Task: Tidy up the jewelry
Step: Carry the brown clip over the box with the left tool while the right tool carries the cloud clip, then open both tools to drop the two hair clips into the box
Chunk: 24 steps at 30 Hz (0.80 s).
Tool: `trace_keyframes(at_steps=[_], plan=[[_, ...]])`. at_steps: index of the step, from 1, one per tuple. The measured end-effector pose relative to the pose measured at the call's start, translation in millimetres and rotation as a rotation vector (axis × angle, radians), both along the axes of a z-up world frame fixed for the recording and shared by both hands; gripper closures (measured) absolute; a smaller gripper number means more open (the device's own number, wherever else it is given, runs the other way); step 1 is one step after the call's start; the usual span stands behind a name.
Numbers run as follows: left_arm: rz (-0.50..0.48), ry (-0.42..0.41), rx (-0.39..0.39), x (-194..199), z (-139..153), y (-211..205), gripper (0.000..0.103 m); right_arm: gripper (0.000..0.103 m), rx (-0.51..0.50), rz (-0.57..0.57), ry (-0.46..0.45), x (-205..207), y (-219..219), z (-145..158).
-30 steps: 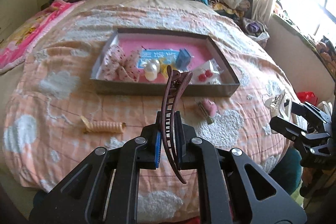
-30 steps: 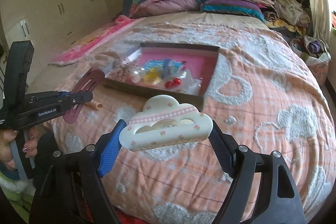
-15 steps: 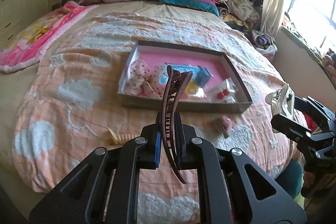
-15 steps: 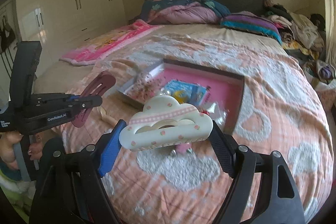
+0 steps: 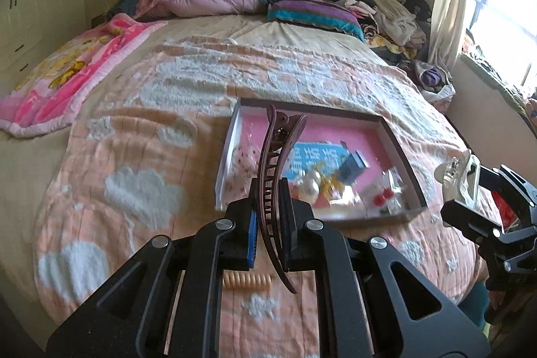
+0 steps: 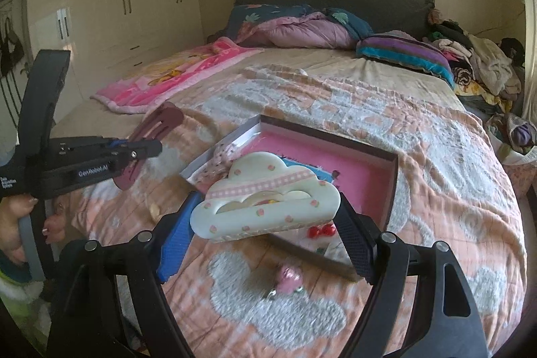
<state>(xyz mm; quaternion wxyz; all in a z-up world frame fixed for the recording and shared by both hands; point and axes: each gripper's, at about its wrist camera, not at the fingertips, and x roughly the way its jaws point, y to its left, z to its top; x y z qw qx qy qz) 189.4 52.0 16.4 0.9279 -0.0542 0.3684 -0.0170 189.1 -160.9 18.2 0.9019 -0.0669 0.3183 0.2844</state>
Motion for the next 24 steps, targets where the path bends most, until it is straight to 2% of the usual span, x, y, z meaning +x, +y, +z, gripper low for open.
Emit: trace_keyframes(at_steps=[4,12,24], plan=[[-0.007,0.007,0.012,22.0,-2.8,-4.6,0.098,0.026,-0.021,-0.041,0.017,21.1,-4.0,-7.7],[-0.020,0.069,0.025,63.9,-26.5,-14.7,0.098,0.026,-0.051,-0.117,0.069,61.7,-20.1,-31.7],[-0.031,0.141,0.031,90.8,-59.8,-21.0,0.098,0.026,-0.097,-0.167,0.184,94.9,-22.5,-82.0]])
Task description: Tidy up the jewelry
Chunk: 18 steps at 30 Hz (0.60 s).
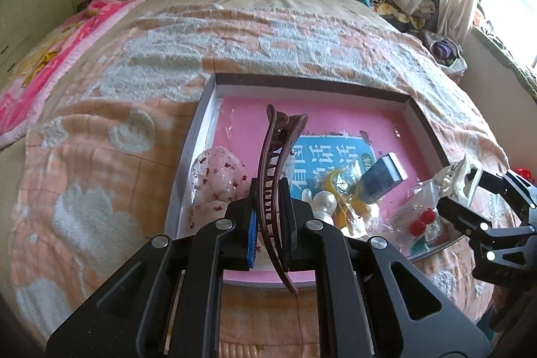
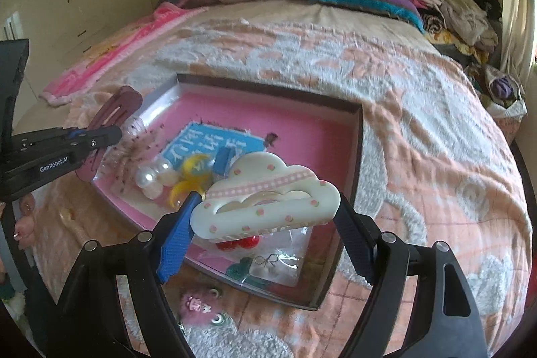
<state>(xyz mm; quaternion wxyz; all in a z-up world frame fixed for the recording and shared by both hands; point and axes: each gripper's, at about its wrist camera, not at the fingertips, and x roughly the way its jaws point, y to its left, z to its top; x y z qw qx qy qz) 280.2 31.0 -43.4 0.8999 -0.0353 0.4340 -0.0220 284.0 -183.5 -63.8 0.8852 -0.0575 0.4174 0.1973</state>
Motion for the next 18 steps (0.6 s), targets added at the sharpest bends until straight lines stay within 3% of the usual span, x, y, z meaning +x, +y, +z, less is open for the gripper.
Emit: trace_keyframes(at_steps=[4,8,11,12,14,18], plan=[[0.001,0.014,0.001,3.7,-7.0,0.1,0.098,0.025,0.000,-0.001,0.020,1.0,2.5,-7.4],[0.001,0.022,0.001,5.5,-10.7,-1.3,0.098,0.007,0.004,-0.006,0.007,-3.6,2.0,-3.4],[-0.001,0.025,0.007,5.5,-11.8,-3.5,0.097,0.007,0.025,-0.005,-0.007,-10.4,-2.7,3.6],[0.000,0.022,0.009,4.8,-10.9,-4.3,0.094,0.007,0.034,-0.008,-0.012,-13.2,-5.1,6.9],[0.003,0.016,0.012,3.7,-7.7,-5.2,0.070,0.007,0.052,-0.009,-0.024,-19.5,-9.6,13.9],[0.011,-0.013,0.013,-3.9,4.2,-5.2,0.059,0.007,0.076,-0.011,-0.062,-34.3,-16.3,31.0]])
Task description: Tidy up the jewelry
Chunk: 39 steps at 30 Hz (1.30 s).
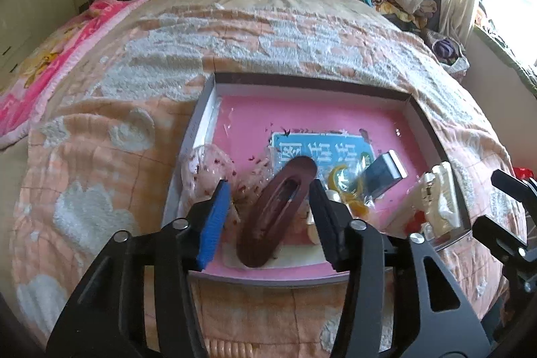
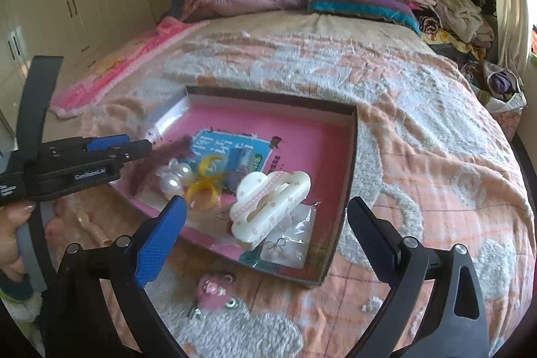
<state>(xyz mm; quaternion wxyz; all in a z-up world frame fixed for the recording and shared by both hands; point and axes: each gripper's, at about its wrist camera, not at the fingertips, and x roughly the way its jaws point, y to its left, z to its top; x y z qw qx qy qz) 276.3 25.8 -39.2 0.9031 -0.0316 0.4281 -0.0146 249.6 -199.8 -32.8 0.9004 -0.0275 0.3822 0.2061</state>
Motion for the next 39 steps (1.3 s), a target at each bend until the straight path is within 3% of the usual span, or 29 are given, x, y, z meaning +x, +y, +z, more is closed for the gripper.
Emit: trace_keyframes(at_steps=[2,8,14,24,39], plan=[[0.004,-0.018,-0.001,-5.9,8.3,0.4,0.049,0.006,0.016,-0.002,-0.023,-8.4,-3.7,9.7],[0.019,-0.075,0.002,-29.9,36.6,3.2,0.030,0.006,0.055,0.005,-0.080,-32.6,-11.7,36.4],[0.037,-0.126,0.023,-58.0,56.5,8.0,0.021,0.006,0.079,0.017,-0.122,-55.5,-15.2,57.3],[0.065,-0.137,0.040,-103.0,57.5,22.3,0.017,0.006,0.065,0.051,-0.145,-88.4,-6.5,64.6],[0.111,-0.074,0.049,-141.8,24.7,46.4,0.017,0.006,0.004,0.076,-0.085,-105.4,12.9,24.6]])
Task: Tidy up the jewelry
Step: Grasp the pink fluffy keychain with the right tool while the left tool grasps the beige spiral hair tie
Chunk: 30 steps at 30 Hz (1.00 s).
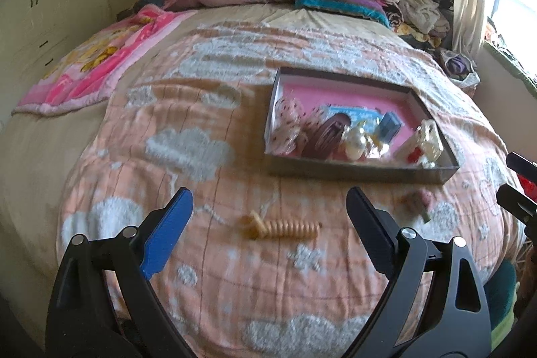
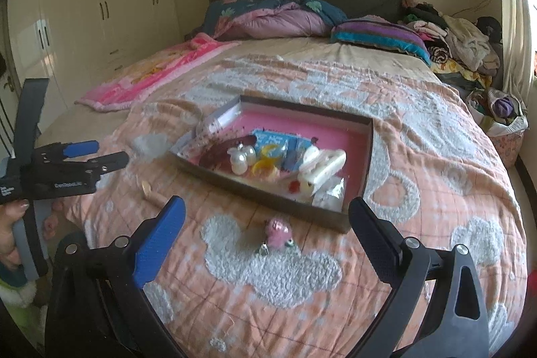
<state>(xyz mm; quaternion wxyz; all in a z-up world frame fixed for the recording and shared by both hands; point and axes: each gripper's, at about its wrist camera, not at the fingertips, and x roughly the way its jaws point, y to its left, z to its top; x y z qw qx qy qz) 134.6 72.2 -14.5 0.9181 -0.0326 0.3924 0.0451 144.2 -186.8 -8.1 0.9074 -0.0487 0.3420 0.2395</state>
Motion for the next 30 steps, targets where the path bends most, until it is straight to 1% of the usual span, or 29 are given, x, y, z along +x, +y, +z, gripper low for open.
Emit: trace_keyframes(at_steps=[6,12,17,20,22,24,25,26,28,29,30], plan=[[0.021,0.046,-0.010,-6.1,-21.4,9.6,0.017,0.006,-0.039,-0.010,0.048,7.4,3.8,-25.9],[0.006,0.096,-0.030,-5.0,-45.7,9.2,0.017,0.006,-0.067,-0.014,0.121,22.2,6.0,-57.1],[-0.019,0.147,-0.062,0.3,-65.7,5.4,0.017,0.006,-0.092,-0.003,0.170,35.8,10.9,-79.9],[-0.025,0.168,-0.092,7.4,-75.1,4.1,0.017,0.007,-0.113,0.004,0.170,42.1,15.3,-88.3],[-0.024,0.179,-0.116,12.8,-80.7,4.8,0.014,0.009,-0.120,0.008,0.179,47.6,18.0,-93.7],[-0.015,0.186,-0.134,18.6,-84.7,5.7,0.014,0.017,-0.123,0.008,0.197,53.7,20.7,-99.0],[-0.012,0.189,-0.151,21.5,-87.0,6.8,0.014,0.019,-0.119,0.009,0.209,56.8,21.6,-102.0],[-0.009,0.189,-0.163,23.4,-88.4,7.4,0.011,0.025,-0.111,0.013,0.220,58.9,22.5,-104.0],[0.001,0.196,-0.182,28.4,-92.6,9.2,0.010,0.042,-0.094,0.029,0.256,63.1,25.9,-110.4],[0.004,0.193,-0.183,29.7,-93.4,9.7,0.010,0.059,-0.091,0.037,0.271,63.3,27.7,-112.8],[0.005,0.189,-0.182,30.4,-93.7,9.8,0.010,0.063,-0.100,0.039,0.275,62.5,30.6,-114.8]])
